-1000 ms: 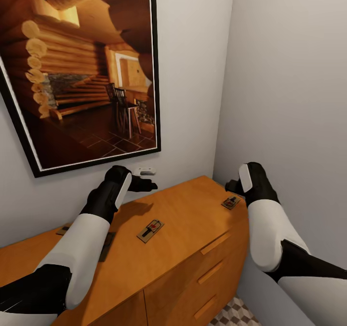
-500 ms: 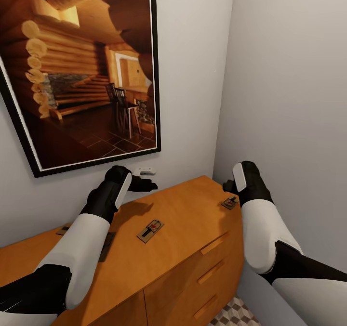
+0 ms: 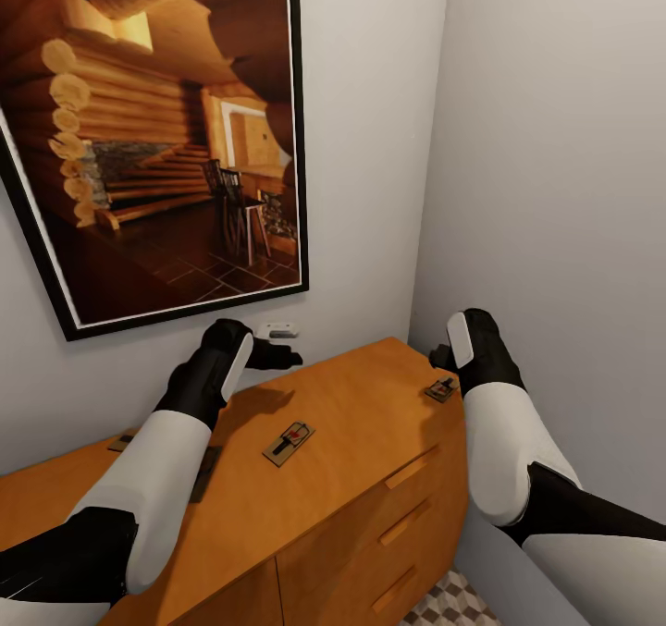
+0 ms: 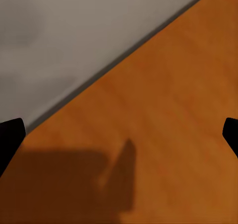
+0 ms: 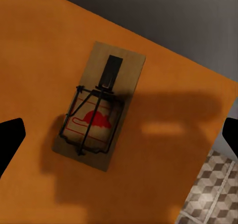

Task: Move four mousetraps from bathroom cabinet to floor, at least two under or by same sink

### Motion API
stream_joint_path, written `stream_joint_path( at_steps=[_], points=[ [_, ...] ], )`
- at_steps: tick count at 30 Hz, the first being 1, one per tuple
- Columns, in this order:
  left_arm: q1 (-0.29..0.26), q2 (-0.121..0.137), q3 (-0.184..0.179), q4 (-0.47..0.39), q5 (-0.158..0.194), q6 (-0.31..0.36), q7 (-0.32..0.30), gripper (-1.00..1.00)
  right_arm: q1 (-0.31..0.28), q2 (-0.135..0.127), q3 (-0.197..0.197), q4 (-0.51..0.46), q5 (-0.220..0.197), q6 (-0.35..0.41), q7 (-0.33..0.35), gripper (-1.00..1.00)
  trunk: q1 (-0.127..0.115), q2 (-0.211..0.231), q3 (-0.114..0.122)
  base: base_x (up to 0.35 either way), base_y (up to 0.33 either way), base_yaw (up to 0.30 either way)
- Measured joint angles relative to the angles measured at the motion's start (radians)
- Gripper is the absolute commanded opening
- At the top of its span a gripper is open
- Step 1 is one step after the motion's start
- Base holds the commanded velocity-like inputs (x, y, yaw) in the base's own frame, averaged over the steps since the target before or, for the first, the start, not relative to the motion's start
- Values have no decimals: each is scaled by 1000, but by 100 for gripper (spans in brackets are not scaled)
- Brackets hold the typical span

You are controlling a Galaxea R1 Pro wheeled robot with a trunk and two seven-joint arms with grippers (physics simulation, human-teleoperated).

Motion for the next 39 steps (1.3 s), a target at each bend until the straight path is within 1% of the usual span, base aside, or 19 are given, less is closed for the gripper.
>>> stream_joint_path(
  at_steps=[11,26,33,39],
  points=[
    [0,0,0,11,0,-1,-1,100,0,0,-3,0,0,-53,-2,100,0,0,0,0,0,0],
    [0,0,0,14,1,-2,-2,100,0,0,-6,0,-3,-91,-2,100,0,0,0,0,0,0],
    [0,0,0,14,1,-2,-2,100,0,0,-7,1,-23,-99,-9,100,0,0,0,0,0,0],
    [0,0,0,22,1,-2,-2,100,0,0,-8,2,-63,-132,-59,100,0,0,0,0,0,0]
  ],
)
